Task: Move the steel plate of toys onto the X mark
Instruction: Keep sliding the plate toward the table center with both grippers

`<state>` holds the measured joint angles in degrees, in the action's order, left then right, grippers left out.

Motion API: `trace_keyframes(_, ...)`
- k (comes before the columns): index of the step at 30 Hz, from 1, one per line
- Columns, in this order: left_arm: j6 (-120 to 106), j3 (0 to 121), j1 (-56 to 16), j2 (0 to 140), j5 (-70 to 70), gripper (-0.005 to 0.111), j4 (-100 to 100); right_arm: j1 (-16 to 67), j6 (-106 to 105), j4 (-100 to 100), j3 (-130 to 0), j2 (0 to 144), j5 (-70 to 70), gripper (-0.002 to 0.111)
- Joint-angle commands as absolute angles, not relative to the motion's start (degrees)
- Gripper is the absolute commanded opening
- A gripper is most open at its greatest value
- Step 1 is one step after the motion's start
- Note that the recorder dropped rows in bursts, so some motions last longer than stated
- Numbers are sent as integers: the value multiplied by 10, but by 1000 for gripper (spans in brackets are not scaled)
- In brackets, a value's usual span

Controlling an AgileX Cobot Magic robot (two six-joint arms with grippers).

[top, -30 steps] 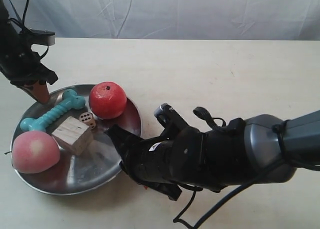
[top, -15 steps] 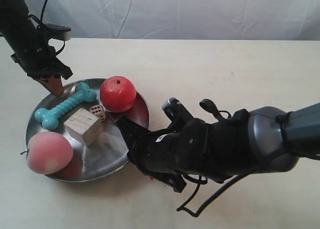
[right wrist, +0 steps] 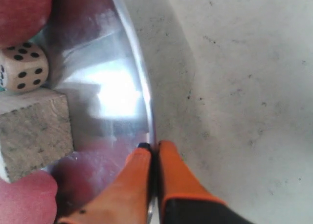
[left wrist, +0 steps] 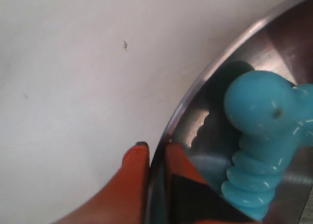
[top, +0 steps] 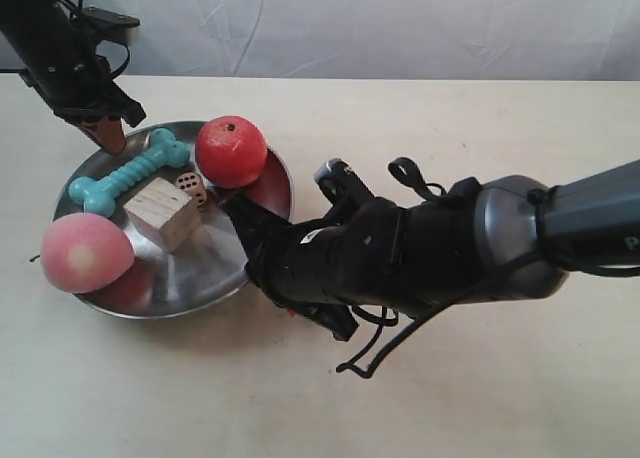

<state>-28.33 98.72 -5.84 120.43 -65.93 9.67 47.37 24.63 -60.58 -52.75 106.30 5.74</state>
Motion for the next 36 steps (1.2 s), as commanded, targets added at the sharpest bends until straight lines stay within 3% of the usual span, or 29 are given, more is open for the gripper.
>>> trace_keyframes(1, -256, 1001, -70, 1216, -700, 0, 180, 473, 240, -588, -546, 1060, 89, -1)
trace_keyframes(21, -258, 1080, -105, 1300, -700, 0, 182, 394, 239, -573, -546, 1084, 80, -1)
trace_keyframes(36, -245, 1088, -110, 1308, -700, 0, 179, 393, 225, -556, -546, 1115, 82, -1)
